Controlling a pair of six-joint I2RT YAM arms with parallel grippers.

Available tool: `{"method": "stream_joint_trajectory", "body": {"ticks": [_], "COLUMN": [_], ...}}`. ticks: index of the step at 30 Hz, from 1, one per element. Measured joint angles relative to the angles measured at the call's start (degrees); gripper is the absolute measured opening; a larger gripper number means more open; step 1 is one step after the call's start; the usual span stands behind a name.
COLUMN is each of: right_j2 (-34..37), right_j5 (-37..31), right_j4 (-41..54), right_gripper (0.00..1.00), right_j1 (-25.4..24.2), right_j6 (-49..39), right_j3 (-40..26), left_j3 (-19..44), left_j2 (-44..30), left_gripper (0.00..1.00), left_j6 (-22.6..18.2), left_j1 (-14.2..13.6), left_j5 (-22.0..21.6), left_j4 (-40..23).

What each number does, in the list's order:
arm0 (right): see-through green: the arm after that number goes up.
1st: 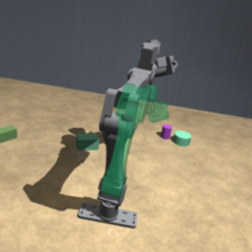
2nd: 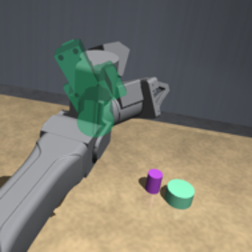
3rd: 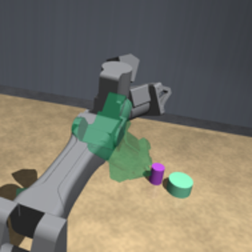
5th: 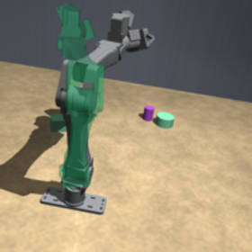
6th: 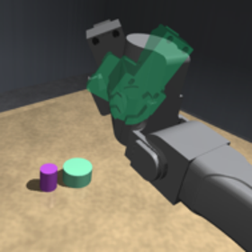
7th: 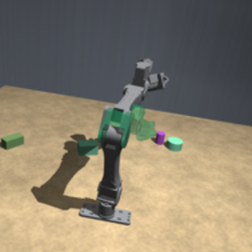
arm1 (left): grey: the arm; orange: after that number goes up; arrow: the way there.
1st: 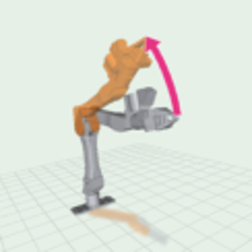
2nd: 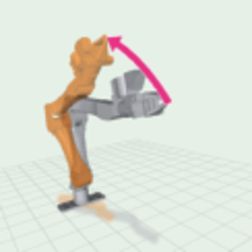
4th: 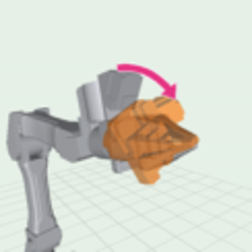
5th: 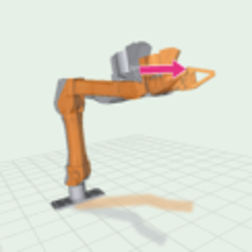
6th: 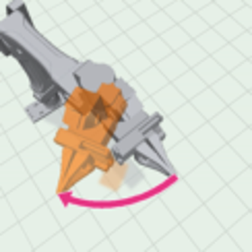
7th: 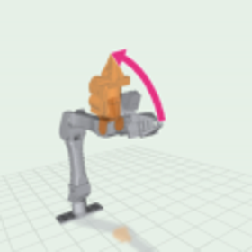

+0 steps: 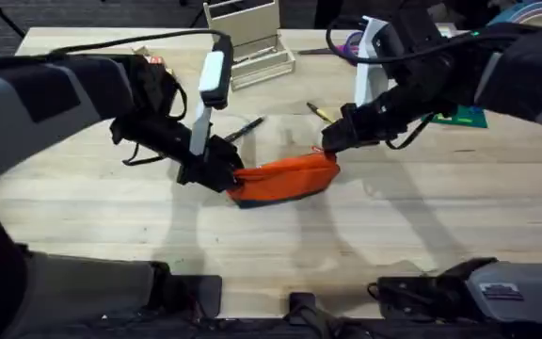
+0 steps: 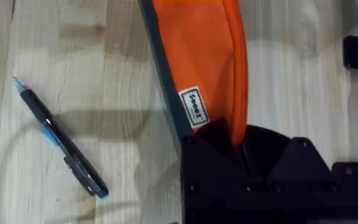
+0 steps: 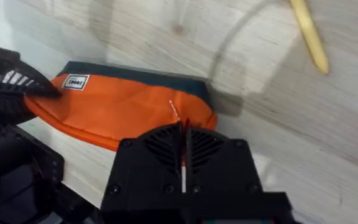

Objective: Unzip the bag, pick up the pens from the table one at a time and place them inside, then zip the bag closed.

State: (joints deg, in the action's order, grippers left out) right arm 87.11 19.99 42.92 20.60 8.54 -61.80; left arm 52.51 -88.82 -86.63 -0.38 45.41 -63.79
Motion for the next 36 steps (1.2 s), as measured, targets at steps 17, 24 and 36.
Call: {"method": "stream_joint_trajectory", "body": {"ticks": [17,24,36], "right_j2": [0.0,0.0,0.0], "right_j5": [2.87,5.5,7.16], "right_j4": [-0.02,0.35,-2.64], "right_gripper": [0.031,0.033,0.032], "right_j1": [0.09,0.13,2.88], "right_j6": [0.02,-0.2,3.83], "right_j3": [-2.09,-2.34,-2.34], "left_j3": [0.0,0.0,0.0], "left_j2": [0.0,0.0,0.0], "left_gripper": [0.042,0.042,0.042], "left_j6": [0.0,0.0,0.0], "left_j1": [0.0,0.0,0.0], "left_j5": [0.02,0.0,-0.02], "left_j4": [-0.02,-0.02,0.0]}}
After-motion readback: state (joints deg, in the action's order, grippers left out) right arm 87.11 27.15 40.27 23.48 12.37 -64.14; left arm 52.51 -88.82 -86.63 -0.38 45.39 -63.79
